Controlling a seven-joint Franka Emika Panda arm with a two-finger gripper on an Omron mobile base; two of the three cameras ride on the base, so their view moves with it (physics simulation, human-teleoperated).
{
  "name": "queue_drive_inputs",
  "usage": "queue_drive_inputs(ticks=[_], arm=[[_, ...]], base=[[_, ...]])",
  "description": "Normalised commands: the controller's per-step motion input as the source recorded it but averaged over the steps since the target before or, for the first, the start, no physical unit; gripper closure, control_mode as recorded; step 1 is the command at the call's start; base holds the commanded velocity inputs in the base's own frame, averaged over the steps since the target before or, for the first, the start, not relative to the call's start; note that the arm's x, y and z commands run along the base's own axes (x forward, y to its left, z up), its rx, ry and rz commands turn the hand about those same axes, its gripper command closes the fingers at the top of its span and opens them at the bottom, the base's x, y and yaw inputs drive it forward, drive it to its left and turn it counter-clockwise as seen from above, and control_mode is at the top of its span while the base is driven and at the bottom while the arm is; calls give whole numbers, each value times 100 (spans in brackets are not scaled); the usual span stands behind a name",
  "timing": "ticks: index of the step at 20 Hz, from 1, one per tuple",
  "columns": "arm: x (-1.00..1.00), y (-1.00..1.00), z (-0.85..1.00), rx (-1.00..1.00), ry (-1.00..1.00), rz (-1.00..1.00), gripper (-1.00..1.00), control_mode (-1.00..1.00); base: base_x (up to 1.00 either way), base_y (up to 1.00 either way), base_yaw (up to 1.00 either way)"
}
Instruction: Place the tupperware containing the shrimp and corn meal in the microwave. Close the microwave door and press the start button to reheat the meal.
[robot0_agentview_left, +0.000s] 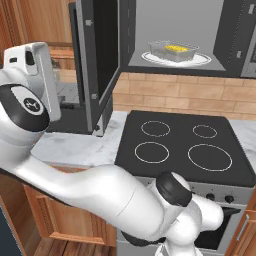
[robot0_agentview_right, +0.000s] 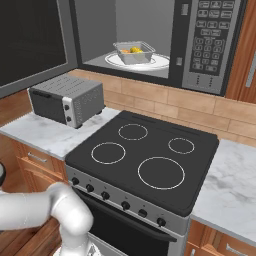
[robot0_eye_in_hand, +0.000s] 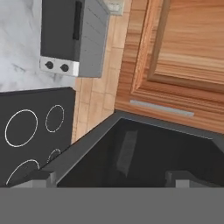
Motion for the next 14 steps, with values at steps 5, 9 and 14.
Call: queue_drive_inputs(ticks=[5, 9, 14], arm=[[73, -11, -20, 0, 0, -3, -100, -100], [24, -84, -14, 0, 0, -14, -100, -100], [3, -100, -15, 0, 0, -18, -100, -100]], base=[[0, 0, 0], [0, 0, 0], [0, 0, 0]])
